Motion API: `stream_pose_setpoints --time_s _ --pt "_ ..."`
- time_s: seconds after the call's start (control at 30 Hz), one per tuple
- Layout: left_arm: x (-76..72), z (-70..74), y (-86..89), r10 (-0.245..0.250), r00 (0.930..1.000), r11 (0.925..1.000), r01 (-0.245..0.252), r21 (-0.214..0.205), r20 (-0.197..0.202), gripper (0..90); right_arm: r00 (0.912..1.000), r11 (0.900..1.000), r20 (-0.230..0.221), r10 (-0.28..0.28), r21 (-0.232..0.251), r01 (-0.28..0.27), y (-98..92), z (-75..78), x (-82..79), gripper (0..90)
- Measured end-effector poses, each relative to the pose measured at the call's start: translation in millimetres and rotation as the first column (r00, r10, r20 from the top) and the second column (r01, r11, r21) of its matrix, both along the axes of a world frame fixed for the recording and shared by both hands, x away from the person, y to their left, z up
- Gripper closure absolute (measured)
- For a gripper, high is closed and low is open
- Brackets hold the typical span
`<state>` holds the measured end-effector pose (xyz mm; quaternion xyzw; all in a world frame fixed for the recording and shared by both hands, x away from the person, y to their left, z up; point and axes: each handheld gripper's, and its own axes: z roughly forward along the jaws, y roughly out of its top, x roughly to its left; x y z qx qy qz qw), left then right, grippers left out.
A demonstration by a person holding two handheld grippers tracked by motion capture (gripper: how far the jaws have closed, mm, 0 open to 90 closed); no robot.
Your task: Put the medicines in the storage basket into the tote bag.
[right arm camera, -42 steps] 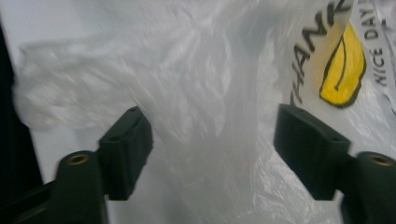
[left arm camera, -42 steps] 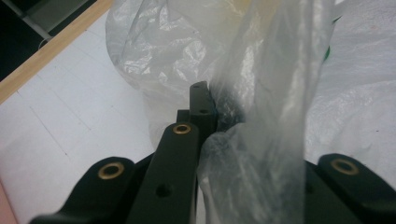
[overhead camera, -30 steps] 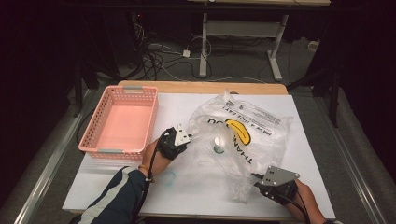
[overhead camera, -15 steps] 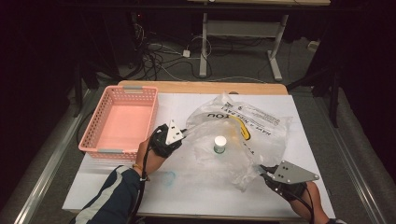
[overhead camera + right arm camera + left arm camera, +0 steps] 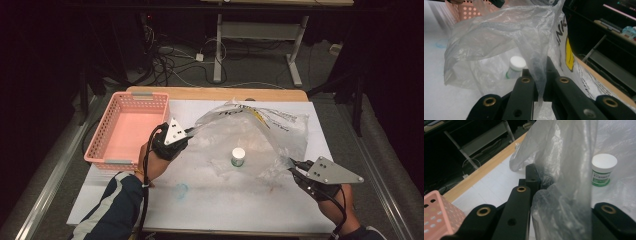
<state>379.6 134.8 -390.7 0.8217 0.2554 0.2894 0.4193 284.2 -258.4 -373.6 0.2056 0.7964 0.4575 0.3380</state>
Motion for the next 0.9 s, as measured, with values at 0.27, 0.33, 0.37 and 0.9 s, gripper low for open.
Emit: stream_pose_setpoints --time_s 0.27,0.33,0.37,0.9 --pt "-10.3 18.6 11.7 0.002 0.9988 0.9999 -0.002 -0.013 0.049 86.0 0.9989 0.9996 0.044 0.015 0.024 -0.016 4.5 15.7 -3.9 90.0" --pt "-12.2 22.3 14.3 0.002 0.9985 0.9999 -0.002 -0.013 0.055 86.0 0.9982 0.9995 0.056 0.018 0.026 -0.02 6.0 20.4 -5.8 90.0" --pt "-13.0 24.0 15.2 0.004 0.9983 0.9999 -0.003 -0.011 0.059 86.0 0.9979 0.9995 0.063 0.016 0.027 -0.018 6.4 21.8 -6.4 90.0" --pt "-7.8 40.0 27.7 0.008 0.9976 0.9979 -0.004 -0.065 0.069 86.1 0.9919 0.9975 0.127 -0.013 0.07 0.004 5.8 45.6 10.0 90.0"
